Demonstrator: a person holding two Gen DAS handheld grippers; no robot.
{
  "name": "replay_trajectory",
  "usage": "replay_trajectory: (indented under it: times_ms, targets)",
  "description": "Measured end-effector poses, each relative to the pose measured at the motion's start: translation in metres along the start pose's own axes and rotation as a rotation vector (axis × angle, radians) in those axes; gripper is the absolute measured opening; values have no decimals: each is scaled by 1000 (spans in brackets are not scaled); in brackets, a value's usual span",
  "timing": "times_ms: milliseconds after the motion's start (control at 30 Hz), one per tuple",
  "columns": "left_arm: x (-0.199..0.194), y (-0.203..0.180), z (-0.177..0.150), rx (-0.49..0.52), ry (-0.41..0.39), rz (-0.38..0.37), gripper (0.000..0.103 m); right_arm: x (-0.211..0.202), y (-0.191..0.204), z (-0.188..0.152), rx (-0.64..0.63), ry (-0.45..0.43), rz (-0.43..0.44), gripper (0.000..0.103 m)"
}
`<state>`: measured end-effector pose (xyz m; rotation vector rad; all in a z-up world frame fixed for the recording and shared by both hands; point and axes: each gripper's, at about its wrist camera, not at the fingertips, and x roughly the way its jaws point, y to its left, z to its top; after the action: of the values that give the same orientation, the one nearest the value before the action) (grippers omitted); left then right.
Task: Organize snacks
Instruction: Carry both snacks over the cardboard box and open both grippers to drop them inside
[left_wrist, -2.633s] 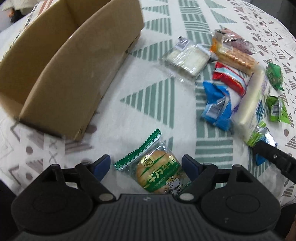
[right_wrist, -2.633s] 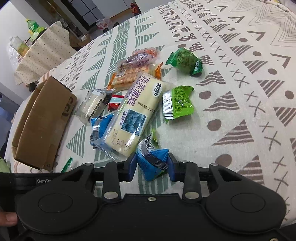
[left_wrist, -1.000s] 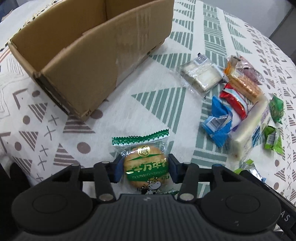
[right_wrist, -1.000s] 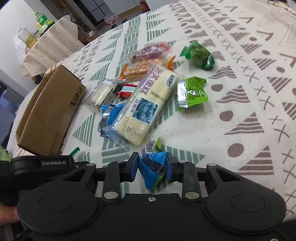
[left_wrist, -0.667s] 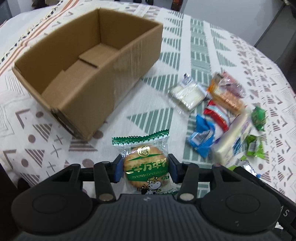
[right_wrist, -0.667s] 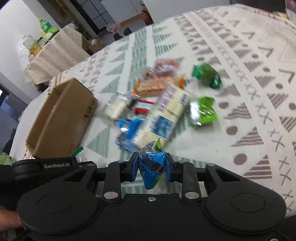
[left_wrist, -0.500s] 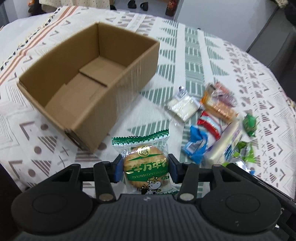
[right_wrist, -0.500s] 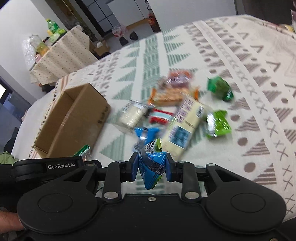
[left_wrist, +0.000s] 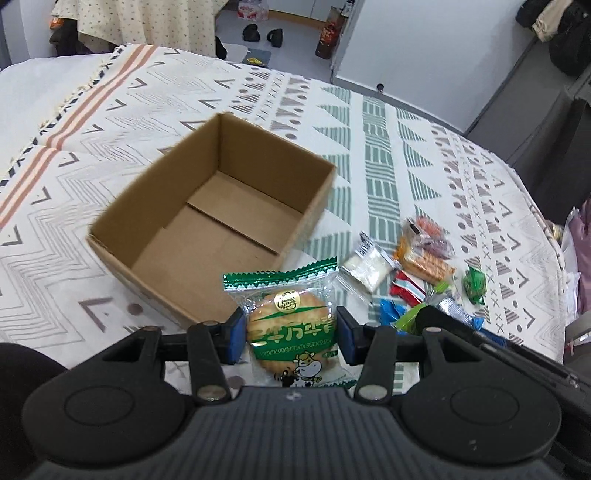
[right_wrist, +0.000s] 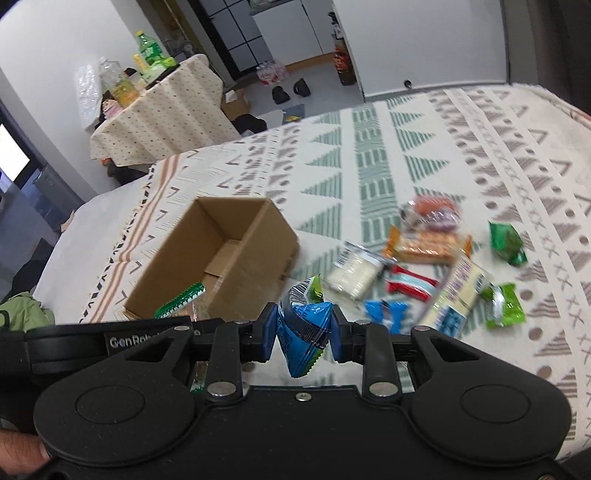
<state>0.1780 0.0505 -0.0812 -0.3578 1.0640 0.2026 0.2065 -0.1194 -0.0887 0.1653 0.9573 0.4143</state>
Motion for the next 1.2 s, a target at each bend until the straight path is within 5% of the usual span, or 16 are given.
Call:
replay_trajectory:
  times_ms: [767,1100,1200]
  targets:
    - [-12,81,56,-68,-43,-41,48,33,91,36,-56,-9,50,29]
    - [-17,103,67,-118,-54,-36,72,48,101,40,-23,14,50,30]
    - [-17,108,66,-122,-41,-16,76,50,95,40,23,18,69,37]
